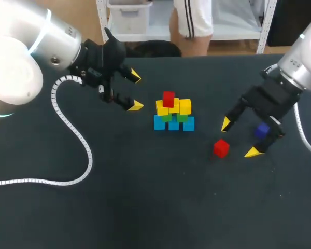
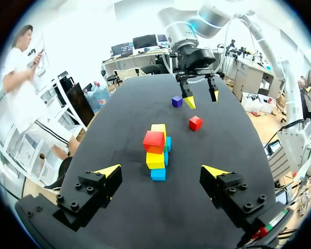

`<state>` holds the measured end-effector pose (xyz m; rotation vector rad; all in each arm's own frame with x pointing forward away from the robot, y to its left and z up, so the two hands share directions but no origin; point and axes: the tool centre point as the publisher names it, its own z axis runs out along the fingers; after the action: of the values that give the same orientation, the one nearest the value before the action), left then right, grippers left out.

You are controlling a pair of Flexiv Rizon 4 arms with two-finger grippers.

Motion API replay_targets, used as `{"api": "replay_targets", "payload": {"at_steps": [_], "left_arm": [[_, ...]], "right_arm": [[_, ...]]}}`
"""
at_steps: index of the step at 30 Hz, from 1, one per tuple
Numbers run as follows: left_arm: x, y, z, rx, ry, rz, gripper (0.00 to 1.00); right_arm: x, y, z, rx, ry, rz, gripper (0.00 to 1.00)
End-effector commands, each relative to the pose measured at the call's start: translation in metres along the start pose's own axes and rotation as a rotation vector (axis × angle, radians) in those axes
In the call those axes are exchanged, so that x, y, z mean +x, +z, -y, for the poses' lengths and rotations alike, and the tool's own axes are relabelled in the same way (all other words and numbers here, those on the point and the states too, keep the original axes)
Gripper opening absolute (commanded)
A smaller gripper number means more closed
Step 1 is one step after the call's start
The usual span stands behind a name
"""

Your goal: Place the blue cubes, place green cubes on the blue cubes, place the yellow cubes on the green cubes, then place the red cubes on the yellow cubes, and place purple cube on the red cubes.

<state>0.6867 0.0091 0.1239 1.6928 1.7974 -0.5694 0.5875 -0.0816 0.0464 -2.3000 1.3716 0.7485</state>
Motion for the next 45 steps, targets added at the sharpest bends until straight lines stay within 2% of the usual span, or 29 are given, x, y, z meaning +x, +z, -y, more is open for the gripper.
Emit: {"api": "replay_targets", "payload": {"at_steps": [1, 18, 43, 44, 45], "left_arm": [[0.001, 0.0, -0.001, 0.002, 0.002, 0.003, 1.0], [0.001, 0.0, -0.001, 0.002, 0.002, 0.003, 1.0], [0.001, 0.0, -0.001, 0.002, 0.002, 0.003, 1.0], [0.001, 0.0, -0.001, 0.002, 0.002, 0.003, 1.0], [0.001, 0.0, -0.001, 0.002, 0.002, 0.003, 1.0]], "right_arm": [[0.0, 0.007, 0.015, -0.036, 0.0, 0.005, 1.0], [0.011, 0.029, 0.017, -0.085, 0.042, 0.0, 1.0], [0.026, 0.038, 0.027, -0.07, 0.078, 0.014, 1.0], [0.026, 0.038, 0.027, -0.068, 0.078, 0.014, 0.95], [0.026, 0.038, 0.027, -0.067, 0.079, 0.013, 0.85]]}}
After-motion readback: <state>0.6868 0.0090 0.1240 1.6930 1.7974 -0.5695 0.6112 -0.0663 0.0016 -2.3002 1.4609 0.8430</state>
